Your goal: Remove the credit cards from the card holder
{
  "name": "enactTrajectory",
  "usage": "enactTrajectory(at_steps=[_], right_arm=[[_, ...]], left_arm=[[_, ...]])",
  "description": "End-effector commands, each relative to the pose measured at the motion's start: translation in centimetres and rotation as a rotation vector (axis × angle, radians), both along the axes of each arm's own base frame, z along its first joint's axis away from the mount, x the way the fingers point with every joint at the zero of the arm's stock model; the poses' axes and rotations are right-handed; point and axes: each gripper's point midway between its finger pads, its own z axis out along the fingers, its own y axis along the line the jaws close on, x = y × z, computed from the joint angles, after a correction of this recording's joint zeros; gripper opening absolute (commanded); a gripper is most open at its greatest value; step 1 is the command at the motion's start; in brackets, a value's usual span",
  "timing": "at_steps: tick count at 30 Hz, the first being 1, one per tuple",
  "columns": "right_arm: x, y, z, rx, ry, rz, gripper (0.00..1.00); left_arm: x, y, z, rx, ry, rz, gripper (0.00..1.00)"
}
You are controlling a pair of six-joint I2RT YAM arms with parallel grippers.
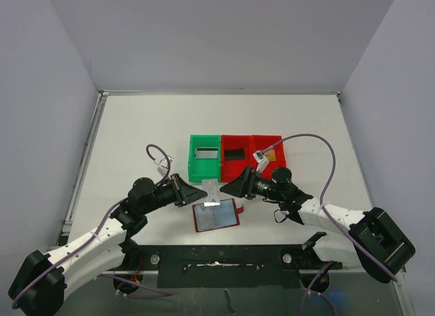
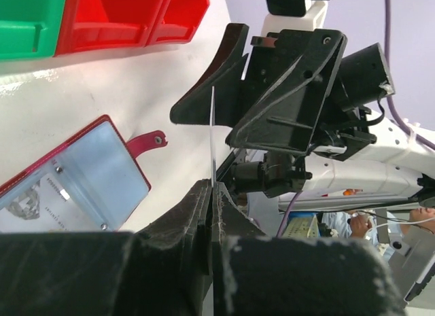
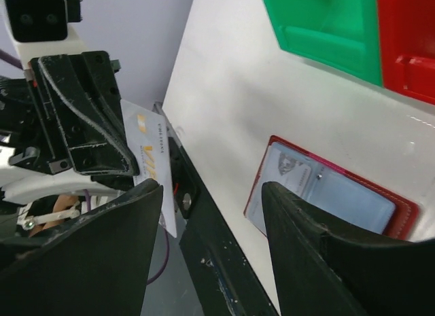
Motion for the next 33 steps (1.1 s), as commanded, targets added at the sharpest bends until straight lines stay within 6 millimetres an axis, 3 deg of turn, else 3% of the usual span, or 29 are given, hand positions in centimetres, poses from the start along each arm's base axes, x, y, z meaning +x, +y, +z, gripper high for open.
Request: enactTrajectory(at_steps=[1,13,23,29,33], right_arm=[[-0.2,1.6,5.5,0.158,-0.138,0.114,0.59],[-0.8,2.7,6.5,0.22,-0.14,0.219,0.4],[-1.6,2.9,7.6,0.289,-0.151,0.277,0.12],[-2.3,2.7,7.8,0.309,-0.151,0.305,0.05],[-2.3,2.8,8.0,0.316,-0.15,0.307,0.05]], left_arm=[[0.2,-0.3,2.9,-0.089,-0.087,-0.034,0.0],[-0.2,-0.6,3.8,-0.156,-0.095,-0.11,0.0],[-0.6,-0.5,4.2,-0.183,-0.099,-0.12,0.0],[-0.3,-0.3,4.0,-0.176,-0.096,-0.102,0.0],[-0.1,-0.4,4.1,-0.175,-0.1,-0.105,0.0]])
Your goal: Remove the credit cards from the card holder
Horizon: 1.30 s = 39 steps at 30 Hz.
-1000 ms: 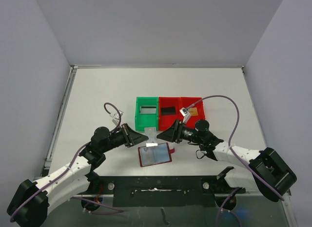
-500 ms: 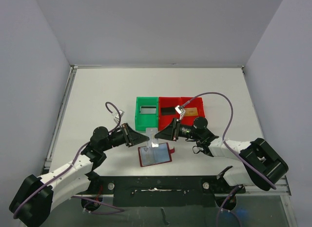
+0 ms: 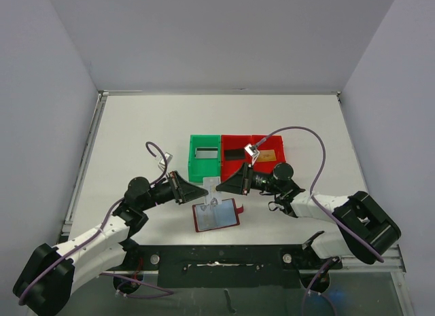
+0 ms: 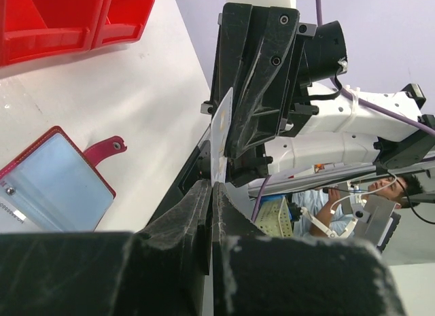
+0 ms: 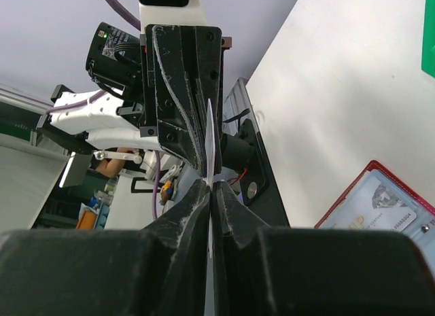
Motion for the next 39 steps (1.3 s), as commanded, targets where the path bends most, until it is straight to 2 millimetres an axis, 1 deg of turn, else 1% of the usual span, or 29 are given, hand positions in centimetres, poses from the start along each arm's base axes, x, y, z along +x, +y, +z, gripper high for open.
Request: enactTrajectory(at_steps=[1,3,4,5,8,10,14,15,16,17,19,21,22,25,26,27,29,32,35,36,38,39], right_arm=[[-0.3,0.2,2.2,0.07,-0.077,0.036,0.07],[-0.2,0.4,2.2,0.068,-0.077,0.043,0.13],[-0.2,0.4,2.1,0.065,-0.075,0.044,0.14],[-0.1,0.4,2.1,0.065,-0.075,0.041,0.13],[-0.1,0.3,2.0,0.062,-0.074,0.035,0.07],[-0.1,0.3,2.0,0.063,-0.075,0.037,0.01],[-0.2,0.2,2.1,0.063,-0.081,0.029,0.0],[-0.1,0.2,2.2,0.06,-0.087,0.023,0.0],[0.0,0.2,2.2,0.054,-0.093,0.015,0.0],[0.2,0.1,2.1,0.045,-0.099,0.004,0.0],[0.7,0.0,1.8,0.009,-0.113,-0.03,0.0],[1.4,-0.3,1.3,-0.043,-0.129,-0.081,0.0],[1.9,-0.5,1.2,-0.068,-0.145,-0.113,0.0],[3.9,-1.6,0.8,-0.174,-0.192,-0.241,0.0],[4.3,-2.1,0.3,-0.227,-0.213,-0.27,0.0],[4.7,-2.5,0.3,-0.255,-0.223,-0.301,0.0],[5.6,-3.3,0.9,-0.306,-0.3,-0.356,0.0],[6.5,-3.9,1.6,-0.383,-0.417,-0.402,0.0],[7.4,-4.1,2.2,-0.509,-0.577,-0.455,0.0],[7.3,-3.6,2.9,-0.539,-0.652,-0.453,0.0],[8.1,-3.6,3.4,-0.641,-0.785,-0.495,0.0],[8.4,-3.4,3.8,-0.664,-0.833,-0.497,0.0]], left_arm=[[0.2,-0.1,1.7,-0.037,-0.063,-0.008,0.0],[0.3,-0.2,1.9,-0.04,-0.067,-0.009,0.0],[0.3,-0.2,2.0,-0.043,-0.072,-0.01,0.0],[0.3,-0.2,2.1,-0.046,-0.074,-0.009,0.0],[0.5,-0.2,2.0,-0.044,-0.071,-0.002,0.0],[0.5,-0.1,1.9,-0.043,-0.07,0.003,0.0],[0.8,0.0,1.4,-0.024,-0.054,0.018,0.0],[0.9,0.0,1.1,-0.008,-0.043,0.025,0.05],[1.2,0.1,0.8,0.013,-0.035,0.036,0.14],[1.4,0.1,0.3,0.042,-0.02,0.047,0.24],[2.0,0.6,-0.4,0.107,-0.008,0.089,0.48],[3.0,1.8,-1.4,0.196,0.009,0.174,0.64],[3.5,2.6,-2.0,0.249,0.025,0.22,0.68],[4.7,5.3,-3.2,0.405,0.051,0.341,0.69],[5.0,6.1,-3.4,0.45,0.053,0.367,0.69],[5.1,6.9,-3.7,0.493,0.062,0.39,0.7],[5.5,8.5,-4.1,0.573,0.082,0.445,0.7],[6.3,11.4,-4.5,0.696,0.119,0.533,0.7],[7.3,13.9,-4.2,0.775,0.136,0.592,0.71],[7.9,14.8,-3.2,0.785,0.119,0.618,0.71],[8.7,16.8,-2.6,0.812,0.117,0.67,0.71],[9.2,18.2,-2.3,0.822,0.12,0.711,0.71]])
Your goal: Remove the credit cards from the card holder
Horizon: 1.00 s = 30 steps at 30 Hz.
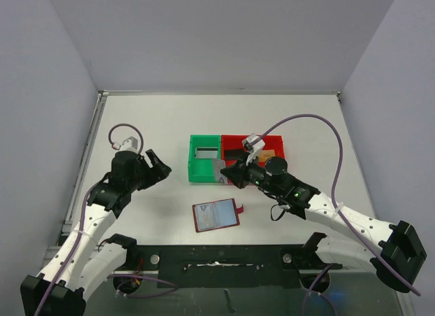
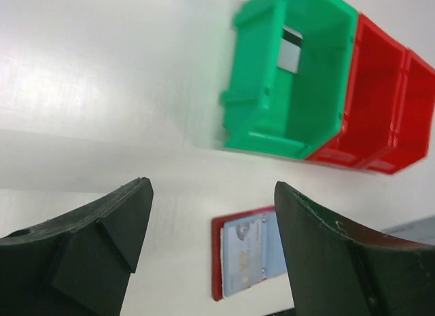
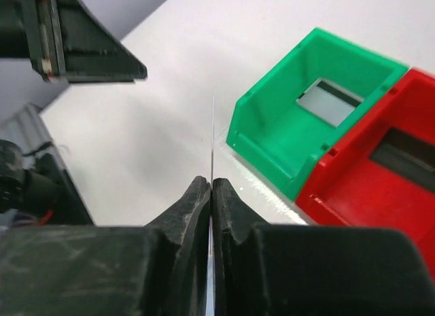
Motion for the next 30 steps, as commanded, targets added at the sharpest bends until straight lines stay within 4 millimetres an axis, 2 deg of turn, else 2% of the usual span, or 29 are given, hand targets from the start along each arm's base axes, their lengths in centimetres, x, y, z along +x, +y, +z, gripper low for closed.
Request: enactTrajectory(at_steps=[1,4,8,19,21,26,30], right_arm=[[3.1,-0.8,2.3,-0.235,-0.301,-0.086,0.0],[3.9,0.5,2.3,-0.33,-0.391,-0.021,0.0],[5.5,2.3,2.3,-0.428,-0.437,0.036,0.0],[10.2,6.7,-2.7,-0.683,-0.399,0.151,0.0],[11.2,7.0,-4.0,-0.741,-0.387,0.152,0.0],[13.5,7.3,-5.5,-0.859,-0.411,0.147,0.0],[14.6,7.7,-6.8,-0.938,-0.428,0.18,0.0]], left_arm=[[1.5,5.5,2.0,0.139,-0.041,0.113,0.72],[2.4,7.9,3.4,0.168,-0.097,0.166,0.72],[2.6,9.6,4.6,0.238,-0.173,0.216,0.72],[1.8,10.8,5.6,0.247,-0.222,0.291,0.73],[1.8,10.8,5.7,0.245,-0.226,0.293,0.73],[1.8,10.9,5.9,0.246,-0.235,0.301,0.73],[1.8,10.9,6.0,0.245,-0.238,0.296,0.73]])
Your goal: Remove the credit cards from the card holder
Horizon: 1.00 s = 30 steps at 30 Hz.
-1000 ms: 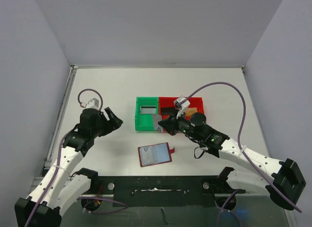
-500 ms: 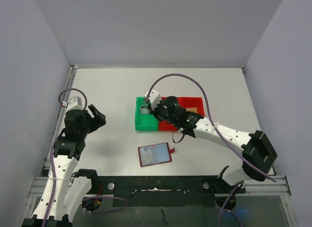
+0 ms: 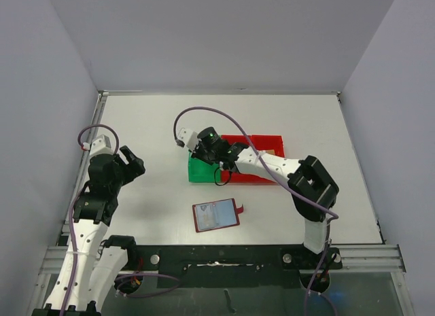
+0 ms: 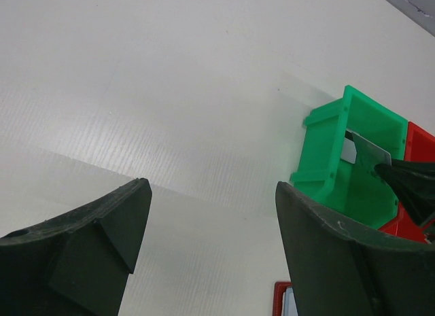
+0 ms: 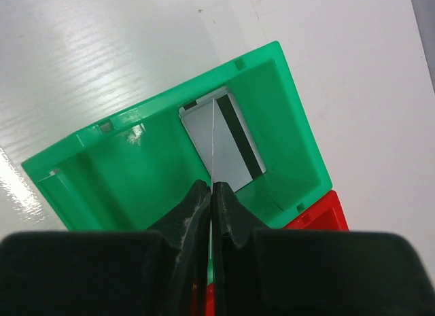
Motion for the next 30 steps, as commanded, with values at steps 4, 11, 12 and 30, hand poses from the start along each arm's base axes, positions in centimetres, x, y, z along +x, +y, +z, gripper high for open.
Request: enactTrajectory(at_steps=[4,11,12,30], right_arm=[[3.2,0.1,1.0,-0.138,-0.118,0.019,0.0],[5.1,-0.1,-0.7,-0.253,-0.161,0.077,0.01],[5.2,0.0,-1.0,-0.268,-0.161,0.091,0.01],[5.4,-0.8,-4.0,-0.351,-0.088,0.197,0.22]], left_arm=[[0.4,0.3,2.0,0.009,-0.069,0.006,0.73],[0.3,0.2,2.2,0.006,-0.08,0.003,0.73],[0.3,0.2,2.1,0.006,-0.079,0.003,0.73],[0.3,-0.1,1.9,0.002,-0.066,-0.019,0.73]])
